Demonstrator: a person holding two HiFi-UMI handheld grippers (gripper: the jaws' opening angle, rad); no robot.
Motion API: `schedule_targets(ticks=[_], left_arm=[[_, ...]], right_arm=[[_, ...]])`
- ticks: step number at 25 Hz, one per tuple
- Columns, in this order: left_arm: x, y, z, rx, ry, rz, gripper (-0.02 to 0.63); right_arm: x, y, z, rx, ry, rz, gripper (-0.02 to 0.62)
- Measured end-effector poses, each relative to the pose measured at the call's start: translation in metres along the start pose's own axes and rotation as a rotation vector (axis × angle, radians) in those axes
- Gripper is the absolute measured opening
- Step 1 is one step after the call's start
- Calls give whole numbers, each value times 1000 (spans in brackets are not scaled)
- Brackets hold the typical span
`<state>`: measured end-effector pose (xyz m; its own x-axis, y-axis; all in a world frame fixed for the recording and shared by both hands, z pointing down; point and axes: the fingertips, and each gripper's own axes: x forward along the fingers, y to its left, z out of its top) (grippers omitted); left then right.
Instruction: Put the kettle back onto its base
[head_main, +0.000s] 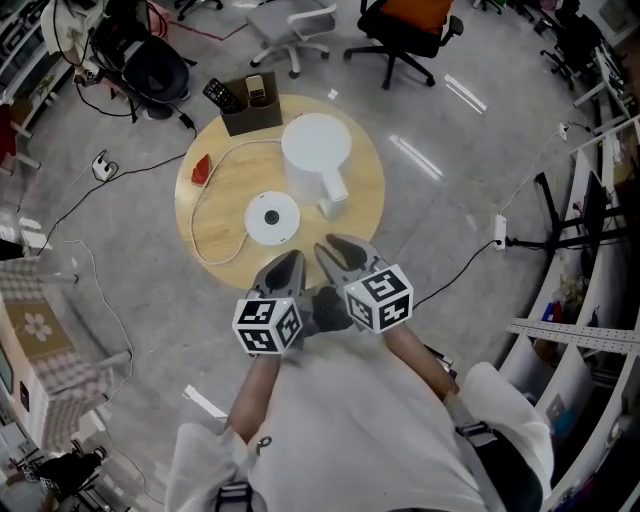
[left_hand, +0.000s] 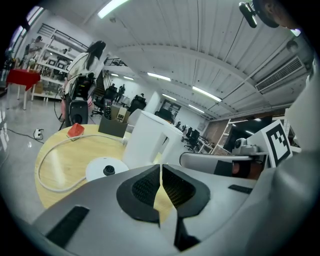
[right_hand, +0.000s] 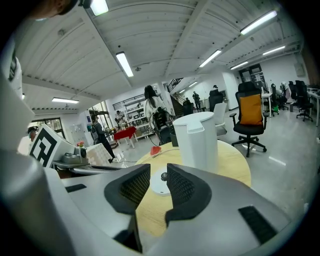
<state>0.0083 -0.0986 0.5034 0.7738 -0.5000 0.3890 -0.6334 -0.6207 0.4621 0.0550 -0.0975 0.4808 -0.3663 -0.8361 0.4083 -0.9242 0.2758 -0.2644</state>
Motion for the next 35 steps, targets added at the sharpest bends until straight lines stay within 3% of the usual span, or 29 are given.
schedule_targets(ticks=[15,19,24,35], left_arm=[[30,10,16,-1,-8,42,35],[39,12,22,3,-10,54,35],[45,15,28,0,-17,68,35],[57,14,33,-19,-26,93,35]], right_arm=[[16,-15,15,-46,1,79,121],[14,-13,20,-108,13,164,187],[10,-19,26,-209,8,203,187],[3,-30,40,-174,-40,248,216]])
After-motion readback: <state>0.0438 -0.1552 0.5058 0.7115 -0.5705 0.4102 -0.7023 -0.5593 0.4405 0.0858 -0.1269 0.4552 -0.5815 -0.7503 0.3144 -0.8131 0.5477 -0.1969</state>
